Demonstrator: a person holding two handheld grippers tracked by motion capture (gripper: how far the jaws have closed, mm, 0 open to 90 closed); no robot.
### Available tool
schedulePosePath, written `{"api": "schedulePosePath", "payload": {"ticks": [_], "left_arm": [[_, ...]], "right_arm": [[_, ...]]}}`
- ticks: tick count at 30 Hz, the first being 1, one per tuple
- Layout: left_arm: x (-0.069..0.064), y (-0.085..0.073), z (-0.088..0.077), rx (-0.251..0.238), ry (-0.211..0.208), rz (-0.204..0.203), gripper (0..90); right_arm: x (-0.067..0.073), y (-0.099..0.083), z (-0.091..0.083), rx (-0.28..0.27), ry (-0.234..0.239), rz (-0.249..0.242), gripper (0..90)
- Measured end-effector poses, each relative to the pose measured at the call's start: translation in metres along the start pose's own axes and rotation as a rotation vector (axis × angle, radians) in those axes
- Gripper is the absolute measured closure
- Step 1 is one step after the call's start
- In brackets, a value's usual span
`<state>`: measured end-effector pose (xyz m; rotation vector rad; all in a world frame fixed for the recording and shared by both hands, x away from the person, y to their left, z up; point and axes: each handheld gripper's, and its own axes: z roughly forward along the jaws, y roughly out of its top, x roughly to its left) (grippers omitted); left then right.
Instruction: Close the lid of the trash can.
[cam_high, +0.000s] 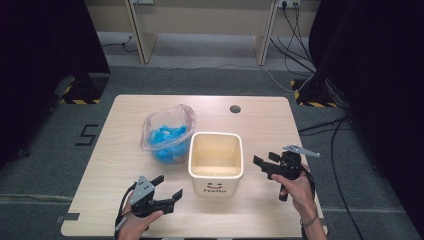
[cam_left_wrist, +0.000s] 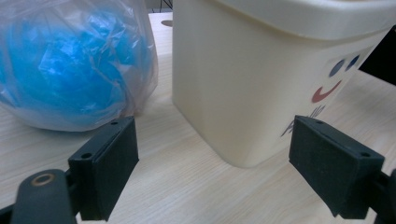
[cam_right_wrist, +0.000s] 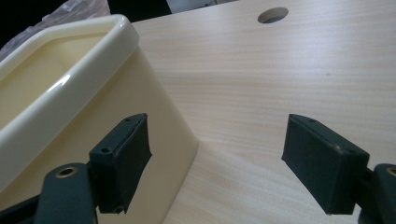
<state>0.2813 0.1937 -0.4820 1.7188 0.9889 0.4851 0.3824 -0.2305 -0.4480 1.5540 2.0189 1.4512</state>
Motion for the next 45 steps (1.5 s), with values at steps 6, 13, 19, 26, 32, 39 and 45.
{"api": "schedulePosePath", "payload": {"ticks": [6,13,19,26,32,39,45], "left_arm": [[-0.002,-0.010,0.004,0.046,-0.011,0.032,14.9],[-0.003,-0.016,0.009,0.106,-0.020,0.087,14.9],[-0.001,-0.021,0.010,0.136,-0.019,0.079,14.9],[-0.001,-0.024,0.013,0.181,-0.029,0.094,15.0],[0.000,-0.026,0.014,0.193,-0.024,0.106,15.0],[0.002,-0.027,0.012,0.203,-0.014,0.109,15.0],[0.003,-0.027,0.012,0.211,-0.009,0.112,15.0]], "right_arm": [[-0.003,-0.011,-0.001,0.020,-0.006,0.001,20.9],[-0.009,-0.025,-0.003,0.044,-0.008,0.004,20.8],[-0.009,-0.033,-0.002,0.076,-0.029,-0.020,18.2],[-0.003,-0.040,-0.002,0.096,-0.034,-0.059,16.7],[-0.002,-0.045,-0.002,0.105,-0.028,-0.054,16.5],[0.002,-0.050,-0.007,0.111,-0.030,-0.062,16.6],[0.003,-0.059,-0.010,0.135,-0.049,-0.090,16.6]]}}
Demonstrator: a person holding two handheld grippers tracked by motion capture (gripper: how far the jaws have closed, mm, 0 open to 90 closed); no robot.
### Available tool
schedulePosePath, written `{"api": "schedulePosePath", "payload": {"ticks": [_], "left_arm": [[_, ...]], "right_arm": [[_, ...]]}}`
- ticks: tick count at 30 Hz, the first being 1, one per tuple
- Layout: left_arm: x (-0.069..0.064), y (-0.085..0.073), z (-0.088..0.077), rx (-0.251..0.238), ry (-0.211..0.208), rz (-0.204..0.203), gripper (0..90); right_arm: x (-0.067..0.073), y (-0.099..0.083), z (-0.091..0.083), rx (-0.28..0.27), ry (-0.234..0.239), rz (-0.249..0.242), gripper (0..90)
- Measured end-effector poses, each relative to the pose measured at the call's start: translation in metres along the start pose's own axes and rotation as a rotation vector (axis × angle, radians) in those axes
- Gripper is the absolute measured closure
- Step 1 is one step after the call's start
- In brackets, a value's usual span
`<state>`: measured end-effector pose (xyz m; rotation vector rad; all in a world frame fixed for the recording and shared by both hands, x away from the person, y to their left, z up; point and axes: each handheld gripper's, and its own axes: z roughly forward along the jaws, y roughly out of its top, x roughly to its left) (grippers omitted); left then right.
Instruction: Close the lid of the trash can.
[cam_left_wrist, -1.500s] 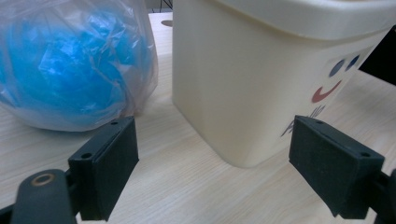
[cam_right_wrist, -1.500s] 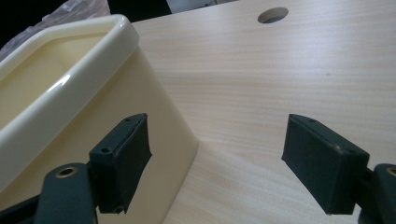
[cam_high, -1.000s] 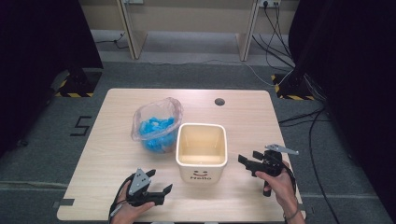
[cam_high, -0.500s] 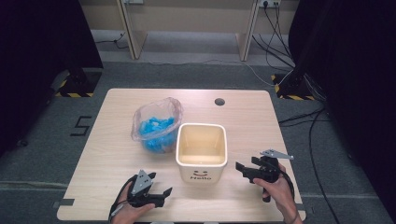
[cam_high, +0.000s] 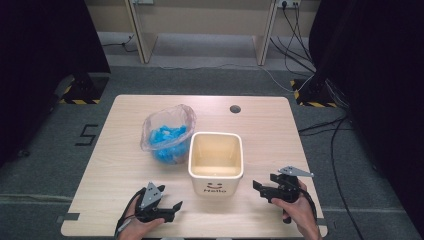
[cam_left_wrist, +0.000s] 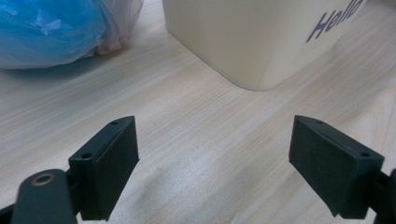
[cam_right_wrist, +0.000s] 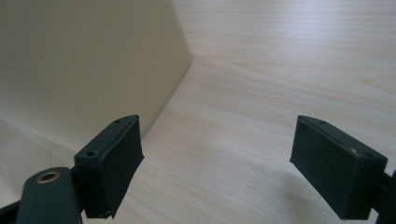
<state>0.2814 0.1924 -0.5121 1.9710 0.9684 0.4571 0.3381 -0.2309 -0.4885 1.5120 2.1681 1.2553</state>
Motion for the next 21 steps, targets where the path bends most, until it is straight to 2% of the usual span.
{"api": "schedulePosePath", "payload": {"ticks": [7,14,19,21], "left_arm": [[0.002,-0.003,0.000,0.027,-0.004,0.001,15.0],[0.005,-0.007,-0.001,0.064,0.001,0.002,15.0],[0.005,-0.010,0.002,0.119,-0.002,0.029,15.1],[0.004,-0.010,0.003,0.124,-0.002,0.032,15.0]], "right_arm": [[0.003,-0.013,-0.004,0.020,-0.015,-0.026,16.6],[0.010,-0.023,-0.009,0.035,-0.006,-0.044,16.6],[0.013,-0.030,-0.011,0.048,-0.009,-0.063,16.5],[0.013,-0.031,-0.012,0.049,-0.009,-0.065,16.5]]}}
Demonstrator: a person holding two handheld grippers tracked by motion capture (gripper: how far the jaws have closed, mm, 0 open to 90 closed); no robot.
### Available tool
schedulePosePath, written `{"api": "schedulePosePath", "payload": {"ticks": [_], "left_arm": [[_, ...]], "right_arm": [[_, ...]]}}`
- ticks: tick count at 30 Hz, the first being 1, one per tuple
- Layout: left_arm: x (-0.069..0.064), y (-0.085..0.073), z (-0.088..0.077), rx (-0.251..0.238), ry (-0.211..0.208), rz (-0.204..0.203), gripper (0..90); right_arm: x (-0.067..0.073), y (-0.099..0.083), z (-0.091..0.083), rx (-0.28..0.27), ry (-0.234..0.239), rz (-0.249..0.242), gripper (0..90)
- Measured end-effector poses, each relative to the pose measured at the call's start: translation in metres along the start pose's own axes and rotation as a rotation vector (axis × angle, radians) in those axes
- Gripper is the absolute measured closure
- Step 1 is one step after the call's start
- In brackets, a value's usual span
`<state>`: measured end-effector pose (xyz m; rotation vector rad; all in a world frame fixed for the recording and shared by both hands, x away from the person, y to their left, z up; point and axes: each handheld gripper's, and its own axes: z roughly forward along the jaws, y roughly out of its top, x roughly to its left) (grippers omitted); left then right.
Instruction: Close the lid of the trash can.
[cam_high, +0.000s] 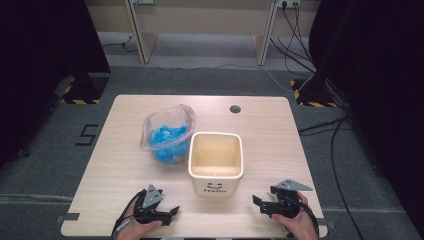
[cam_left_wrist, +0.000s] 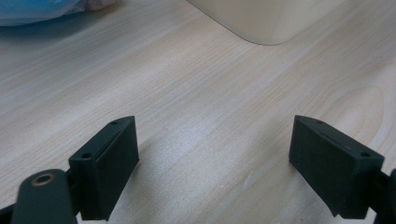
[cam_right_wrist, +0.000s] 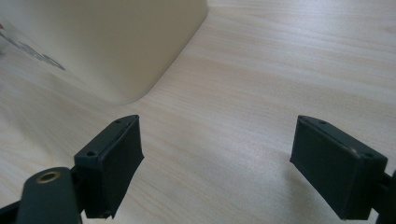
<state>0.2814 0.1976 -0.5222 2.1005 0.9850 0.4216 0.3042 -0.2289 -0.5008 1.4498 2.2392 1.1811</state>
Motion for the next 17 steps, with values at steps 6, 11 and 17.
{"api": "schedulePosePath", "payload": {"ticks": [6,11,17], "left_arm": [[0.0004,-0.0001,0.0007,0.013,0.000,-0.001,14.4],[0.0006,0.0001,0.0010,0.014,0.000,0.000,14.0],[0.0006,0.0002,0.0011,0.015,0.000,0.000,13.9]], "right_arm": [[-0.0012,-0.0031,-0.0005,0.005,-0.007,0.006,16.5],[-0.0008,-0.0037,0.0006,0.009,-0.009,0.012,16.5],[-0.0026,-0.0040,0.0017,0.010,-0.014,0.012,16.6]]}}
